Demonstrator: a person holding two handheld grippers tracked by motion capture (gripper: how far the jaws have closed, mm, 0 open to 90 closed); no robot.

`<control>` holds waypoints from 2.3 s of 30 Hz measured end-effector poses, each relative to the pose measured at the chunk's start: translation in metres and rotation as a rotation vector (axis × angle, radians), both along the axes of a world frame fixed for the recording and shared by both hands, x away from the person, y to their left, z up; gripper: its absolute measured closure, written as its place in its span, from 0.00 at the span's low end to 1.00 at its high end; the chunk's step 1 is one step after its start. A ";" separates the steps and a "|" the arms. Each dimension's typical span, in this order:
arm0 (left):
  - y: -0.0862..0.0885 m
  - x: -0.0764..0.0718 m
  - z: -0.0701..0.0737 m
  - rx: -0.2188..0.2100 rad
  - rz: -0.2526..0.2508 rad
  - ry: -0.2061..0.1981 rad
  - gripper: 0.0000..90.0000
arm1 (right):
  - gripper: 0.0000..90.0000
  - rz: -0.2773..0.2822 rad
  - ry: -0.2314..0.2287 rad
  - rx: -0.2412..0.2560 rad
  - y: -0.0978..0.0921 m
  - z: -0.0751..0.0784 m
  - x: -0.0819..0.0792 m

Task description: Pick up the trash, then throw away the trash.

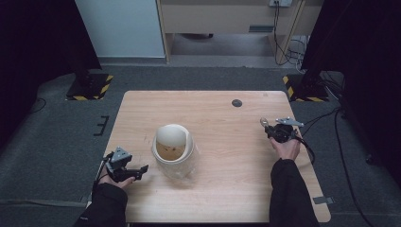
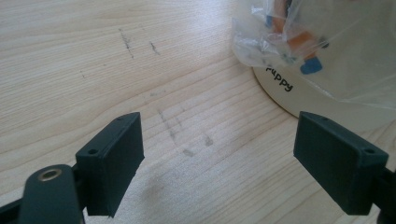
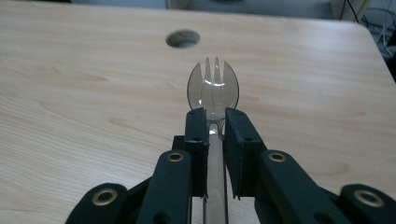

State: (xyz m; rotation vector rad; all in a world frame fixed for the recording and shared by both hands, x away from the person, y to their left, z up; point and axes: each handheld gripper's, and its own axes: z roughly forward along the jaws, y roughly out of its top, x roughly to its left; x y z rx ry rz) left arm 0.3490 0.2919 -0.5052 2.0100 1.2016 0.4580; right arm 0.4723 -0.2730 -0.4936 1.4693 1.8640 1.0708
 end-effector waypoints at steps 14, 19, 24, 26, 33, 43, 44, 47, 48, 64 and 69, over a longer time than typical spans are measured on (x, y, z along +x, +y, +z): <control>0.002 0.000 0.003 -0.014 0.009 -0.015 0.18 | 0.89 0.088 -0.159 0.116 0.002 0.037 -0.026; 0.003 -0.001 0.004 -0.019 0.014 -0.023 0.18 | 0.89 0.118 -0.208 0.142 0.006 0.050 -0.032; 0.003 -0.001 0.004 -0.022 0.016 -0.024 0.18 | 0.89 0.146 -0.249 0.163 0.011 0.063 -0.038; 0.003 -0.001 0.005 -0.025 0.018 -0.025 0.18 | 0.89 0.157 -0.264 0.172 0.012 0.068 -0.041; 0.005 -0.002 0.007 -0.043 0.034 -0.037 0.19 | 0.89 0.189 -0.317 0.219 0.018 0.085 -0.047; 0.009 -0.008 0.019 -0.084 0.067 -0.098 0.22 | 0.89 0.278 -0.386 0.270 0.037 0.107 -0.056; 0.010 -0.010 0.021 -0.095 0.076 -0.113 0.22 | 0.89 0.287 -0.394 0.272 0.039 0.109 -0.057; 0.010 -0.012 0.025 -0.112 0.084 -0.133 0.22 | 0.89 0.305 -0.406 0.291 0.044 0.114 -0.059; 0.009 -0.016 0.029 -0.121 0.085 -0.153 0.23 | 0.89 0.320 -0.413 0.298 0.049 0.118 -0.061; -0.021 -0.048 0.064 -0.212 0.006 -0.380 0.29 | 0.89 0.469 -0.457 0.386 0.096 0.144 -0.076; -0.030 -0.054 0.070 -0.230 -0.012 -0.417 0.31 | 0.89 0.498 -0.459 0.398 0.108 0.144 -0.079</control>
